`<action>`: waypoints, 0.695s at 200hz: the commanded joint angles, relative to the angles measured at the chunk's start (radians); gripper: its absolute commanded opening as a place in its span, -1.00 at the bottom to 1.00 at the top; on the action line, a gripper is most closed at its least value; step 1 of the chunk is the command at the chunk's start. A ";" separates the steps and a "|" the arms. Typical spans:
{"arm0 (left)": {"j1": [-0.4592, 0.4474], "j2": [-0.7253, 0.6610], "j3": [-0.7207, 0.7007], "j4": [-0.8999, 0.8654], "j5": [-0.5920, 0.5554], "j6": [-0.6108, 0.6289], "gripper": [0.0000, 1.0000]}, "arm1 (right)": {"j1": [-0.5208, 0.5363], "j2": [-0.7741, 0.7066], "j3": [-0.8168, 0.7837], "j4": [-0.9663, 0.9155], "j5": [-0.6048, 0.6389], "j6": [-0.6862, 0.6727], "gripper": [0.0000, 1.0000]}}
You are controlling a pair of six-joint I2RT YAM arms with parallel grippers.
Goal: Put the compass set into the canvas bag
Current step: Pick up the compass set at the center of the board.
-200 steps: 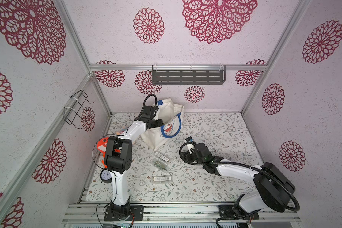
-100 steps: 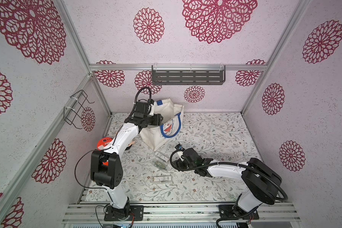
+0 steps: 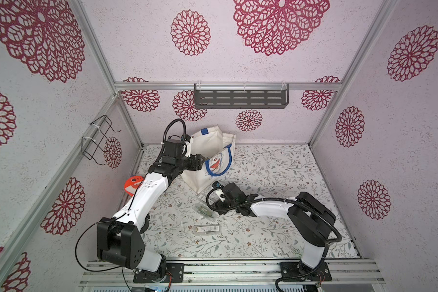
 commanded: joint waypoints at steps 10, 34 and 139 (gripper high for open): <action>0.000 -0.083 -0.035 0.000 -0.029 -0.013 0.40 | -0.003 0.031 0.064 -0.047 -0.021 -0.024 0.41; 0.002 -0.115 -0.057 -0.010 -0.039 -0.014 0.41 | -0.003 0.061 0.087 -0.060 -0.003 -0.026 0.35; 0.007 -0.117 -0.076 -0.015 -0.039 -0.015 0.43 | -0.002 0.149 0.167 -0.122 0.009 -0.062 0.20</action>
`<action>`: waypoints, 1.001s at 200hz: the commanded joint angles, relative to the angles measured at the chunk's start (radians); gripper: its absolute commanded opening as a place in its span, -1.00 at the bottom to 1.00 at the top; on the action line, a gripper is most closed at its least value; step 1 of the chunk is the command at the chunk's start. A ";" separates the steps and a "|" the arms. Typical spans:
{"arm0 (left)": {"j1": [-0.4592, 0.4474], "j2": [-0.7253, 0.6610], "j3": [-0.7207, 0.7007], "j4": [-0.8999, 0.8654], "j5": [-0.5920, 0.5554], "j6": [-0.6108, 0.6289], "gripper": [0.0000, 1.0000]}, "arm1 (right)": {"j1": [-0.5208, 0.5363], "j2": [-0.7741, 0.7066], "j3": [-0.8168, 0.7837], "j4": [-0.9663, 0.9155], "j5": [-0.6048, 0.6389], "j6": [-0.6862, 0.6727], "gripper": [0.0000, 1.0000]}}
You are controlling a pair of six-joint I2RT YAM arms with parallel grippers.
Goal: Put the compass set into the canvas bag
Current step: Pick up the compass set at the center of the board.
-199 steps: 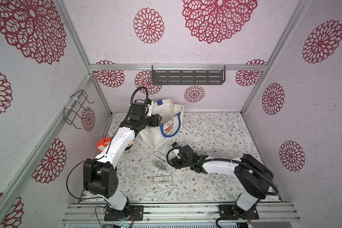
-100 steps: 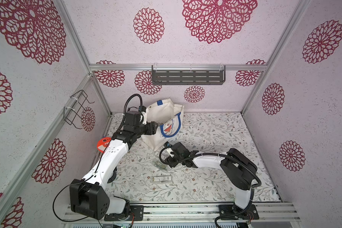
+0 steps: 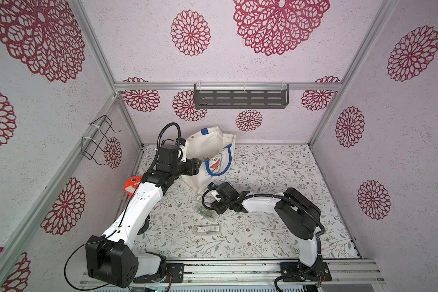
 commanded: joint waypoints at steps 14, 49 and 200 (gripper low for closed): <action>0.006 0.001 -0.006 0.007 -0.007 -0.007 0.43 | -0.002 0.024 0.039 -0.024 -0.005 -0.040 0.12; 0.006 0.011 -0.001 0.002 -0.006 -0.008 0.43 | -0.001 0.011 0.028 -0.024 -0.009 -0.043 -0.08; -0.106 -0.005 0.021 -0.038 -0.019 -0.018 0.41 | -0.033 -0.369 -0.410 0.189 0.121 0.050 -0.55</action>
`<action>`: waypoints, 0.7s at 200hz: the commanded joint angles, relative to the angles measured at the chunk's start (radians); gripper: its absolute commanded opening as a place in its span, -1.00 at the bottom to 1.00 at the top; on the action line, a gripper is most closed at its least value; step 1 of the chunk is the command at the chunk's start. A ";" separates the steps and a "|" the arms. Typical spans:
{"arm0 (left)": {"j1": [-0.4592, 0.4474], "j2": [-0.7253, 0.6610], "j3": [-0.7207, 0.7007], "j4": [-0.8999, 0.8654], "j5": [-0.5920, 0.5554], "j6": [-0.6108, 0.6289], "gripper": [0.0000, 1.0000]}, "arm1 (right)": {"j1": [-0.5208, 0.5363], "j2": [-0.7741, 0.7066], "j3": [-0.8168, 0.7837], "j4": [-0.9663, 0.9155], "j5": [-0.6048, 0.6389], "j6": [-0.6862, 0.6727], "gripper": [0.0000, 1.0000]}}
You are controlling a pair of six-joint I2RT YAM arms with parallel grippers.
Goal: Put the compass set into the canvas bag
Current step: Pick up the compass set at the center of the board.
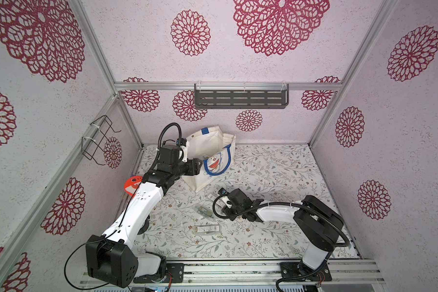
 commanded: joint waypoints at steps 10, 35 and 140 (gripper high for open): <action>-0.085 -0.006 0.030 -0.046 -0.030 0.005 0.42 | -0.037 -0.139 -0.107 0.104 0.071 0.065 -0.58; -0.119 -0.002 0.035 -0.027 -0.019 -0.011 0.42 | -0.069 -0.249 -0.216 0.184 0.087 0.078 -0.62; -0.233 0.166 0.026 0.227 0.131 -0.193 0.65 | -0.154 -0.466 -0.281 0.409 0.133 0.098 -0.65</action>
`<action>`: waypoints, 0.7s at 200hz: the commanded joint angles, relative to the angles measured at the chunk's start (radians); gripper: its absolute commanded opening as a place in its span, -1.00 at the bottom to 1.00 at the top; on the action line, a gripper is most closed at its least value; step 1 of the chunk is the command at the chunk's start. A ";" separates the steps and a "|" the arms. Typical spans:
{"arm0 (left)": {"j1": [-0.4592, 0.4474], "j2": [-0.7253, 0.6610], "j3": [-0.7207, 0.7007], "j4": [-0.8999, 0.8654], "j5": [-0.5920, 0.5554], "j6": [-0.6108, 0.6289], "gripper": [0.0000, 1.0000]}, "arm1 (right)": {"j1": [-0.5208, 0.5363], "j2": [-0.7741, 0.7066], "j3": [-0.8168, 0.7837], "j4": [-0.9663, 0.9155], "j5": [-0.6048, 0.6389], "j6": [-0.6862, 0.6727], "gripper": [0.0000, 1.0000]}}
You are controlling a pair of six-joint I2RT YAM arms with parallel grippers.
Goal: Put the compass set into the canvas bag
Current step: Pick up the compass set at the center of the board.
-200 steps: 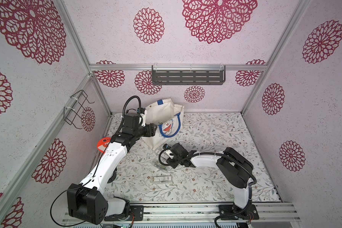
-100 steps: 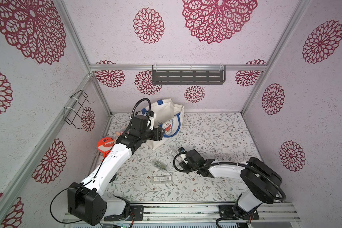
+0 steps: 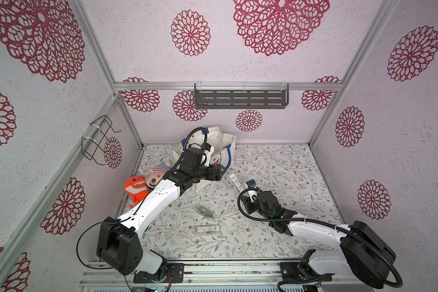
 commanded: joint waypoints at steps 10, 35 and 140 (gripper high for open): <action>-0.029 0.042 0.005 0.140 0.061 -0.079 0.64 | -0.021 -0.035 0.043 0.121 0.009 0.038 -0.65; -0.032 0.078 0.008 0.194 0.089 -0.113 0.62 | -0.026 -0.026 0.073 0.149 -0.004 0.051 -0.65; -0.036 0.161 0.012 0.350 0.188 -0.200 0.33 | -0.026 0.016 0.155 0.181 -0.072 0.052 -0.64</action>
